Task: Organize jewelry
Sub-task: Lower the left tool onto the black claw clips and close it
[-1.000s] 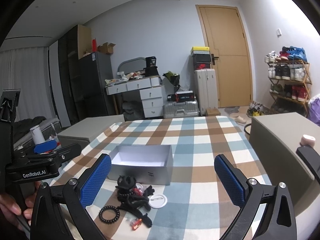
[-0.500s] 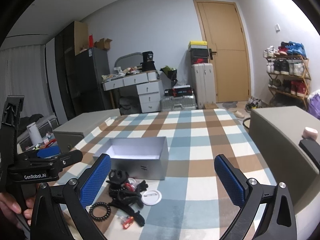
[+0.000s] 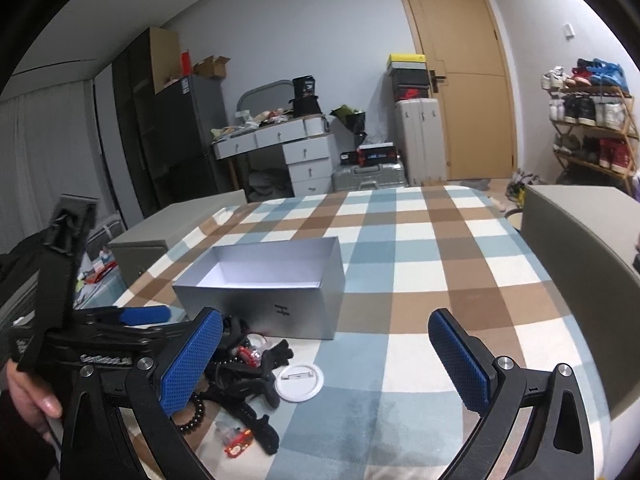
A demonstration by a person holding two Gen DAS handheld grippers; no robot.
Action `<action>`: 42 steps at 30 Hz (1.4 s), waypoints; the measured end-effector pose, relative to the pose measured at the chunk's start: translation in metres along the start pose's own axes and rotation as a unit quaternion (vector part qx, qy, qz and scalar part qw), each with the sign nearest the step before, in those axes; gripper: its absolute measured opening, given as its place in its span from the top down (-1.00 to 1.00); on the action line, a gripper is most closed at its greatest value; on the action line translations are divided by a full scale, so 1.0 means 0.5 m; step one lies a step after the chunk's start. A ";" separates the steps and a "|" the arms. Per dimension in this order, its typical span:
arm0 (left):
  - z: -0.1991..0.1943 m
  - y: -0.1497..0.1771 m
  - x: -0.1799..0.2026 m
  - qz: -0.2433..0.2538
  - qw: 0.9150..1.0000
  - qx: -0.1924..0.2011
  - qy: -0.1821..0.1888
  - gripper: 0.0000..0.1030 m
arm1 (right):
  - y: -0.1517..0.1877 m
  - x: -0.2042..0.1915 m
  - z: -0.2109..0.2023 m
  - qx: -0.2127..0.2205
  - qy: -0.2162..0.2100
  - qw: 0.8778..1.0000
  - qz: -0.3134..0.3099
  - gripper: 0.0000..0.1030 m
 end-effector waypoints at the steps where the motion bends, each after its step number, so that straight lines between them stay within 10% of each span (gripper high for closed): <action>1: 0.006 0.000 0.000 -0.001 1.000 -0.006 0.005 -0.68 | 0.003 0.000 0.004 -0.001 -0.003 1.000 -0.001 -1.00; 10: 0.030 0.002 -0.008 -0.002 0.998 -0.043 0.039 0.16 | 0.018 0.013 0.039 -0.023 -0.015 1.000 0.010 -1.00; 42: -0.100 -0.017 -0.082 -0.010 0.998 0.047 0.034 0.17 | 0.057 -0.083 0.088 -0.114 -0.084 0.990 -0.021 -1.00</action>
Point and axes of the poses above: each gripper's, at about its wrist camera, not at the fingertips, and z roughly the way its jaws point, x to its right, y to its underside, the point moved 3 cm from there along z, roughly the way its jaws point, and after that the axes turned 1 degree about z, right-handed, at the moved point
